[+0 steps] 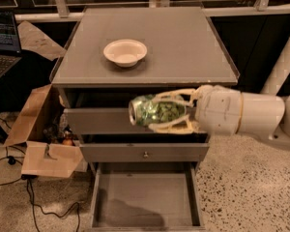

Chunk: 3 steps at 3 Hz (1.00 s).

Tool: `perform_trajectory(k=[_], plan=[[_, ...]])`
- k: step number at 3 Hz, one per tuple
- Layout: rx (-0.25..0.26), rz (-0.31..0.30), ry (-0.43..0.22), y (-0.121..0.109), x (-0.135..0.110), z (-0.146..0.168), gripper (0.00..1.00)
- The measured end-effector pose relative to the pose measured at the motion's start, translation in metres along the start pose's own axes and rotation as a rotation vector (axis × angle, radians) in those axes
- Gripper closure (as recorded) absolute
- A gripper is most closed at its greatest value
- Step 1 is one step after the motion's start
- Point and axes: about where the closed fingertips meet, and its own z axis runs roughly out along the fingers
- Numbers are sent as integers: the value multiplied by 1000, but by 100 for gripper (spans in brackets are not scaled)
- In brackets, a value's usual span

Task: Pick green can from bottom drawer and place on counter

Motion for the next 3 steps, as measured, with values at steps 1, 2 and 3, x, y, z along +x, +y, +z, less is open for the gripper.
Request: perform_trajectory(k=[1, 2, 3], plan=[[63, -49, -3, -52, -15, 4, 100], [128, -83, -15, -99, -25, 16, 100], [128, -83, -15, -99, -25, 16, 100]])
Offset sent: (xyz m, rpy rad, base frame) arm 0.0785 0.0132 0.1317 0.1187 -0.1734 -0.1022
